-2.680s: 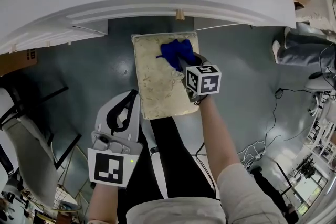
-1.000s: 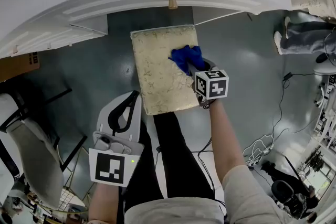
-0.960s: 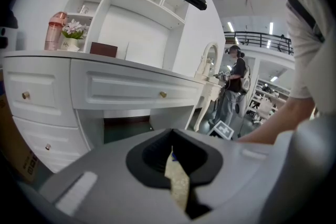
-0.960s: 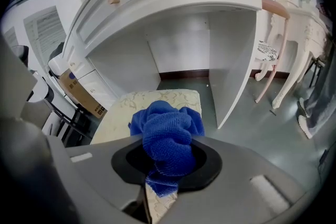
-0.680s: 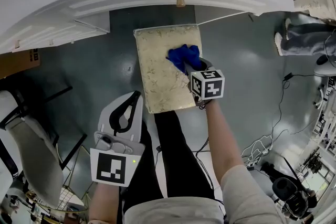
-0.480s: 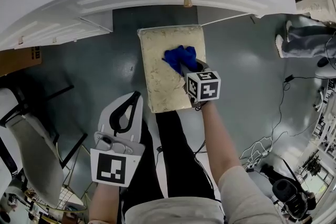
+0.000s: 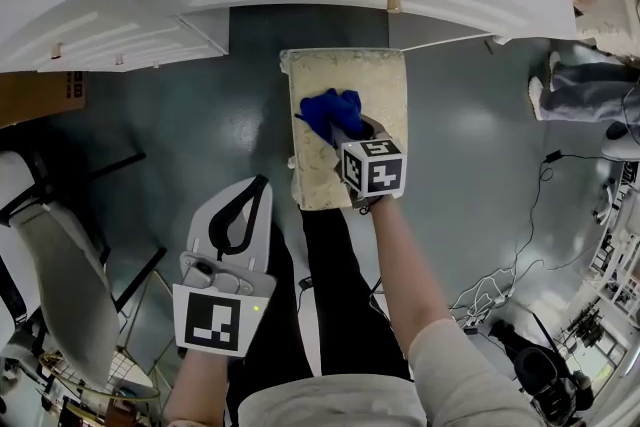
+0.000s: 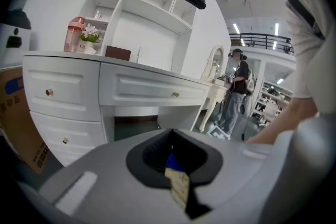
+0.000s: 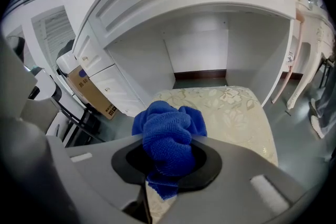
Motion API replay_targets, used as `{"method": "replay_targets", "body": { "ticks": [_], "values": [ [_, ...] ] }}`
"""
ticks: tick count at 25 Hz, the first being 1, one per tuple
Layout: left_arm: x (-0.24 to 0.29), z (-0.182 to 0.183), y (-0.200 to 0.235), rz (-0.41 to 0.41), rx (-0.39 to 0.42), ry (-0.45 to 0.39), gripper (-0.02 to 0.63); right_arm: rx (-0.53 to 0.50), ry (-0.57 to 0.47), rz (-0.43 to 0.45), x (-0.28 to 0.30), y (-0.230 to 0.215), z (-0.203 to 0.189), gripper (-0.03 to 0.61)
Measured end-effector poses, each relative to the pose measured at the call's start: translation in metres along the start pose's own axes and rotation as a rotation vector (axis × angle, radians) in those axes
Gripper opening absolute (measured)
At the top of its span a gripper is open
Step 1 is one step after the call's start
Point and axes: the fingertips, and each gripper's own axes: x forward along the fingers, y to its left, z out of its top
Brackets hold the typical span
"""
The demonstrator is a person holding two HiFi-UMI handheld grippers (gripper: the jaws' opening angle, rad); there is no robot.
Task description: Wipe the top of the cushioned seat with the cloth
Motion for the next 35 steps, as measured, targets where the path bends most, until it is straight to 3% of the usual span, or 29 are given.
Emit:
{"method": "replay_targets", "body": {
  "ticks": [9,20,28,35],
  "values": [
    [-0.021,-0.007,0.019,0.026,-0.008,-0.004,0.001,-0.030,0.005,0.040,0.015,0.045,-0.001,0.094],
    [-0.038,-0.010,0.024,0.025,0.002,-0.011,0.001,-0.017,-0.007,0.040,0.008,0.049,-0.011,0.094],
    [-0.053,-0.015,0.021,-0.003,0.022,-0.012,0.001,0.008,-0.013,0.028,-0.006,0.055,-0.039,0.094],
    [-0.063,-0.023,0.014,-0.037,0.050,-0.007,0.000,-0.018,-0.003,0.007,-0.007,0.056,-0.040,0.095]
  ]
}}
